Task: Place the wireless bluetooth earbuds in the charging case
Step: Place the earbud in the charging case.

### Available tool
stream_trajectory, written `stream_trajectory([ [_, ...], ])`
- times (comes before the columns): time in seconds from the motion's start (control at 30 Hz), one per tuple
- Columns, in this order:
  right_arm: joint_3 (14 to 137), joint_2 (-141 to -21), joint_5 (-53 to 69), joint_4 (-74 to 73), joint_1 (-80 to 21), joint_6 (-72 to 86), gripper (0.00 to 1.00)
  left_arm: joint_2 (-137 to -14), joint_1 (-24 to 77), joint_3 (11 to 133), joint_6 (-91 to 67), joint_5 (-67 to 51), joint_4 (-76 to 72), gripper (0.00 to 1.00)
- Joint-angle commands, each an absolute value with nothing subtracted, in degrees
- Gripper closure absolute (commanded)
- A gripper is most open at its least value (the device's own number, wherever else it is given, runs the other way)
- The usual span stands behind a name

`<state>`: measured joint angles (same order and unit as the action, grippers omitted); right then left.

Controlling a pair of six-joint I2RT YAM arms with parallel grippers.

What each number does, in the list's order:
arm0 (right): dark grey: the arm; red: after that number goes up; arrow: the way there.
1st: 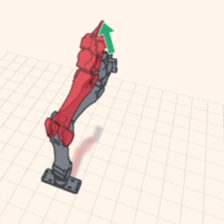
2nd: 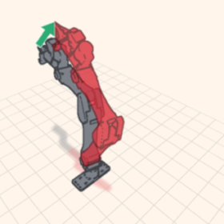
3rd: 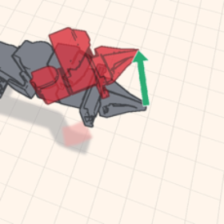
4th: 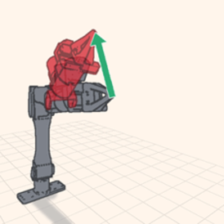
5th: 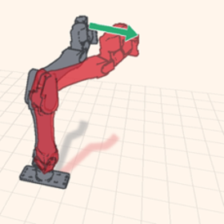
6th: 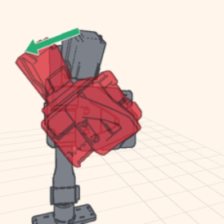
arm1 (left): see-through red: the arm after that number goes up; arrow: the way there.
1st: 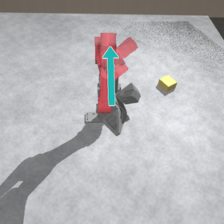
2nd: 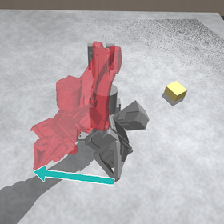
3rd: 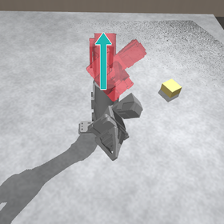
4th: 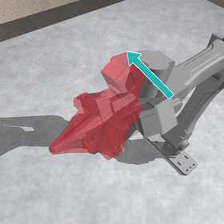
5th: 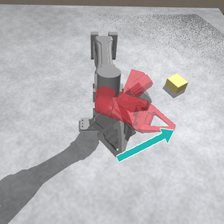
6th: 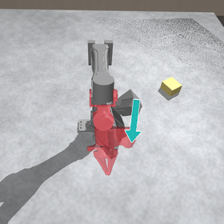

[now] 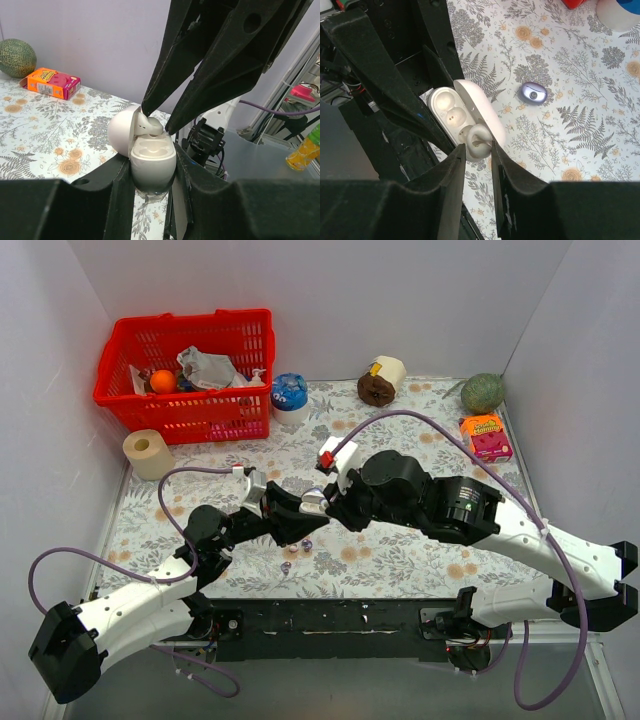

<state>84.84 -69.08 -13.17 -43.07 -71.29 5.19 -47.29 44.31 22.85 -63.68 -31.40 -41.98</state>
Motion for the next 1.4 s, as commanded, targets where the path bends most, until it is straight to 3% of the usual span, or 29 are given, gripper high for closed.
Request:
stream_trajectory([
  [0.0, 84.9, -70.4, -11.3, -41.6, -70.8, 4.7, 0.67, -45.6, 44.2, 22.6, -62.8, -32.6, -44.1, 1.00],
  [0.23, 84.8, -71.1, -9.3, -42.3, -69.2, 4.6, 0.78, -45.2, 44.2, 22.5, -62.1, -32.8, -43.9, 1.00],
  [0.43, 84.2, -70.3, -6.1, -42.6, -66.6, 4.9, 0.99, -44.3, 44.2, 22.2, -61.5, -32.1, -43.4, 1.00],
  [1.03, 83.9, -67.9, -4.7, -41.8, -62.2, 6.2, 0.99, -44.3, 44.1, 21.9, -62.0, -32.3, -43.7, 1.00],
  [1.23, 84.4, -67.2, -4.7, -40.6, -62.2, 6.2, 0.82, -44.3, 44.2, 21.7, -62.2, -32.0, -43.3, 1.00],
  [1.37, 84.7, -65.2, -3.3, -38.9, -62.2, 6.0, 0.64, -44.5, 44.2, 21.7, -62.2, -31.4, -42.3, 1.00],
])
